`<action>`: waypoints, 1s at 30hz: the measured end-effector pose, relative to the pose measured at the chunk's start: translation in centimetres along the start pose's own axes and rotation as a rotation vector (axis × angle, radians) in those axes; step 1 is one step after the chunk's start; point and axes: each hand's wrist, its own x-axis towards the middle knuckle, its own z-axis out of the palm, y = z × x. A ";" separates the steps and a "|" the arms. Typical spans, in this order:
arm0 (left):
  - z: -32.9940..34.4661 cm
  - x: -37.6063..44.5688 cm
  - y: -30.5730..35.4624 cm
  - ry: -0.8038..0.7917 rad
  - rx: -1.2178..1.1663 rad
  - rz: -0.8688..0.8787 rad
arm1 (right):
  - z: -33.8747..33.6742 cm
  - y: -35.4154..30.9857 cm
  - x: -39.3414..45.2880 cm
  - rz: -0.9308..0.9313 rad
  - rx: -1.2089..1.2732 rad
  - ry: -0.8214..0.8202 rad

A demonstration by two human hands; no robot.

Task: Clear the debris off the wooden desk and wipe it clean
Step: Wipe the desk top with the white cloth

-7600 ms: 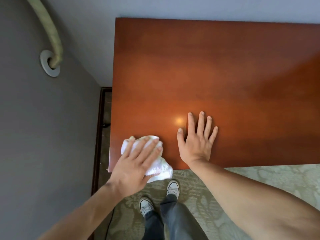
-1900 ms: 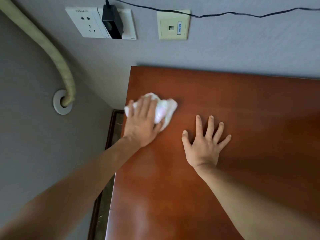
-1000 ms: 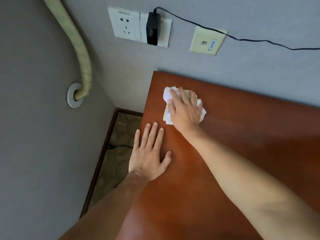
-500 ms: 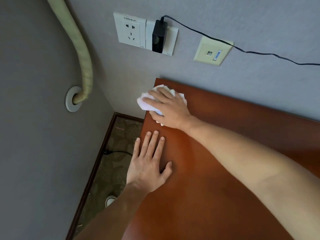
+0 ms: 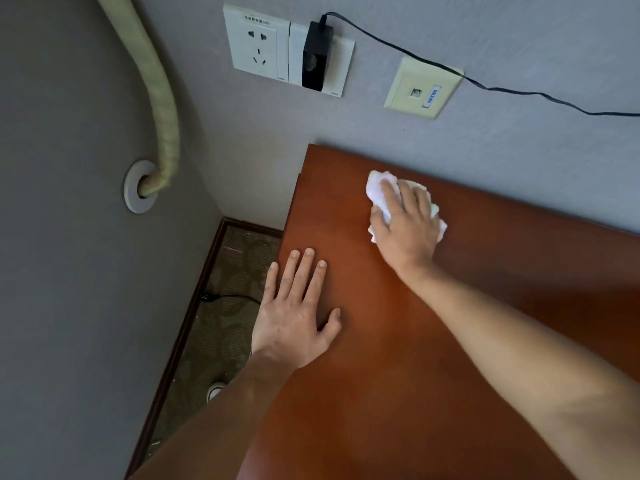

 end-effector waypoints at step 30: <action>-2.2 -7.0 -1.3 0.056 -0.688 -0.050 | -4.3 -7.4 -21.5 0.157 0.033 -0.151</action>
